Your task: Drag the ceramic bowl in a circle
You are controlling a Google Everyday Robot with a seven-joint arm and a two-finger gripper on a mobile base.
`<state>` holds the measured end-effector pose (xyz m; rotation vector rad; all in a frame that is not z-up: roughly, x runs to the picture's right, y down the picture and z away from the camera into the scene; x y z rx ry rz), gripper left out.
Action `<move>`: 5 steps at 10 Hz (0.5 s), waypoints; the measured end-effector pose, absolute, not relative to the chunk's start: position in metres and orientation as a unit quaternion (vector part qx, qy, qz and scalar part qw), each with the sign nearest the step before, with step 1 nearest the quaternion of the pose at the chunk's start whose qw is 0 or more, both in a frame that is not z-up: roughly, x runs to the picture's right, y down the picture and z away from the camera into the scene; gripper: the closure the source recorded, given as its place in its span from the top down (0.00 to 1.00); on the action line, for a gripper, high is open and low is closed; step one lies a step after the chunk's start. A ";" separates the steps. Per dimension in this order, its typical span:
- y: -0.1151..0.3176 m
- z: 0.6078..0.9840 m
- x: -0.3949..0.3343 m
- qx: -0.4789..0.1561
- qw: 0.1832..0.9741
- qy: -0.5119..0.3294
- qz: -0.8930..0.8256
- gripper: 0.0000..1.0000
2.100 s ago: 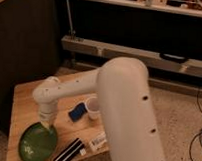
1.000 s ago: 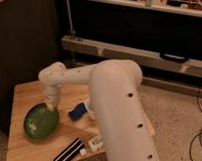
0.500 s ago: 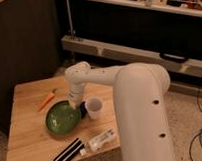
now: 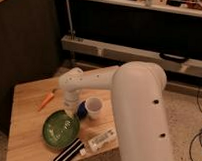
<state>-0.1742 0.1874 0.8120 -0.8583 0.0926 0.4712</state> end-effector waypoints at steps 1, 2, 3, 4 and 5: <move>0.203 0.798 -0.191 -0.412 0.886 0.040 0.209 0.07; 0.219 0.783 -0.205 -0.413 0.890 0.036 0.191 0.07; 0.231 0.770 -0.218 -0.413 0.893 0.032 0.178 0.07; 0.243 0.757 -0.241 -0.413 0.896 0.022 0.162 0.07; 0.246 0.749 -0.261 -0.411 0.899 0.012 0.152 0.07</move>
